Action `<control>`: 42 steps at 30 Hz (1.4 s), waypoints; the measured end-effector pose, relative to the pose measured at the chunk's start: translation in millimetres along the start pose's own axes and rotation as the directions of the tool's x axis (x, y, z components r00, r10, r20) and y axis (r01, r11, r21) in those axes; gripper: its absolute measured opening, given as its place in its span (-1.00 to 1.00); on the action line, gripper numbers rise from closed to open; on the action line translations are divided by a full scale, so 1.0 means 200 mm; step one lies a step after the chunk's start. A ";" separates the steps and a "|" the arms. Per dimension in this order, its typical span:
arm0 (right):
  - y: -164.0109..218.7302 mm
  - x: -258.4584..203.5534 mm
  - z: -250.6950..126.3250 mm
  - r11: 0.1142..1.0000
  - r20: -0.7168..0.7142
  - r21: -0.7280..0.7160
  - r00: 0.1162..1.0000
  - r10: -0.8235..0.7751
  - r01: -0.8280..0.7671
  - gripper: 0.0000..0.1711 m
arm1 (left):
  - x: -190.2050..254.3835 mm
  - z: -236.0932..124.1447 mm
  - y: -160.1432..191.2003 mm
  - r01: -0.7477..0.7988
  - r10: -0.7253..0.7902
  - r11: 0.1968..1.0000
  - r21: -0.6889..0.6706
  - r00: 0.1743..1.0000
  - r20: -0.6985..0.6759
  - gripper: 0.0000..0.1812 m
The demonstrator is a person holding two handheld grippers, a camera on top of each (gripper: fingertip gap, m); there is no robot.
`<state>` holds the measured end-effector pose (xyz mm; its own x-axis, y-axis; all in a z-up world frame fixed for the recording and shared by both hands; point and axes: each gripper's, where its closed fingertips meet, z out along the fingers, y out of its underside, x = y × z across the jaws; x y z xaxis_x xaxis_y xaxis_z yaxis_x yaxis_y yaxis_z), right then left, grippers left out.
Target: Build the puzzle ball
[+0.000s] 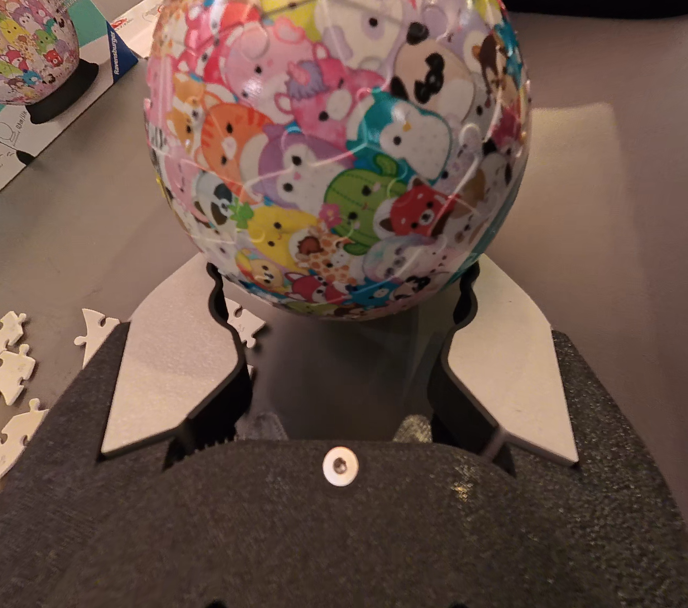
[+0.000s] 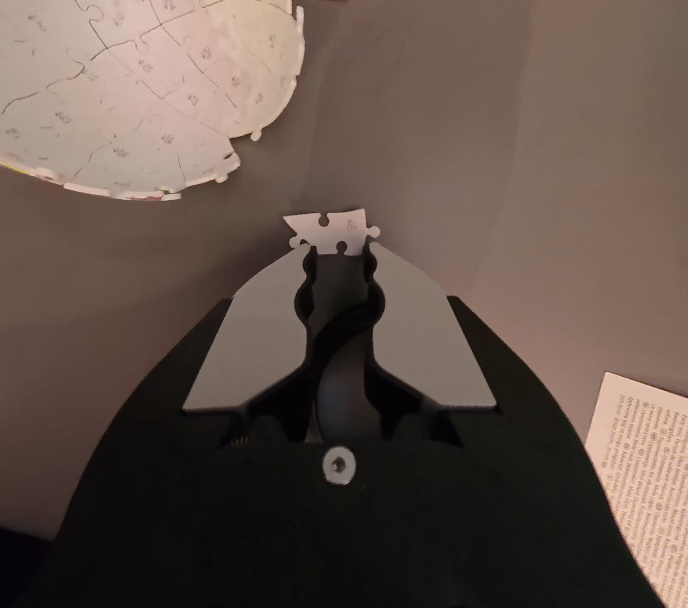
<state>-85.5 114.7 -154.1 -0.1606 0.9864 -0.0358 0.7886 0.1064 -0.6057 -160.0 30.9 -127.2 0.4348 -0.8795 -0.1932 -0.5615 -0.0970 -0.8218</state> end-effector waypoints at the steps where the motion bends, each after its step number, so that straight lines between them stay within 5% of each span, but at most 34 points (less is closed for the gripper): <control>1: 0.00 0.00 0.00 1.000 -0.003 0.005 1.000 -0.002 0.002 -0.70 | 0.00 0.00 0.00 -0.001 0.001 1.000 -0.001 1.000 0.001 0.33; 10: -0.01 -0.01 -0.02 0.999 -0.005 0.040 1.000 -0.014 0.014 -0.87 | 0.00 0.00 0.01 0.009 -0.009 1.000 -0.011 1.000 -0.003 0.33; 18: -0.04 0.01 -0.07 0.991 0.030 0.094 0.995 0.090 -0.093 -0.71 | 0.00 0.00 0.01 0.007 -0.007 1.000 -0.011 1.000 -0.004 0.33; 25: 0.03 0.00 -0.03 0.992 0.004 -0.042 0.993 -0.119 0.119 -0.65 | -0.01 0.00 0.01 0.006 -0.006 1.000 -0.012 1.000 -0.008 0.32; 42: 0.02 -0.03 -0.01 0.985 0.074 -0.033 0.983 -0.165 0.168 -0.72 | -0.01 0.01 0.00 0.017 -0.017 1.000 -0.008 1.000 -0.025 0.31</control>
<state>-80.0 109.2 -154.6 -0.3321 0.9432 0.0059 0.7697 0.2746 -0.5763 -159.9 32.7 -127.9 0.4262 -0.8894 -0.1656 -0.5598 -0.1155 -0.8205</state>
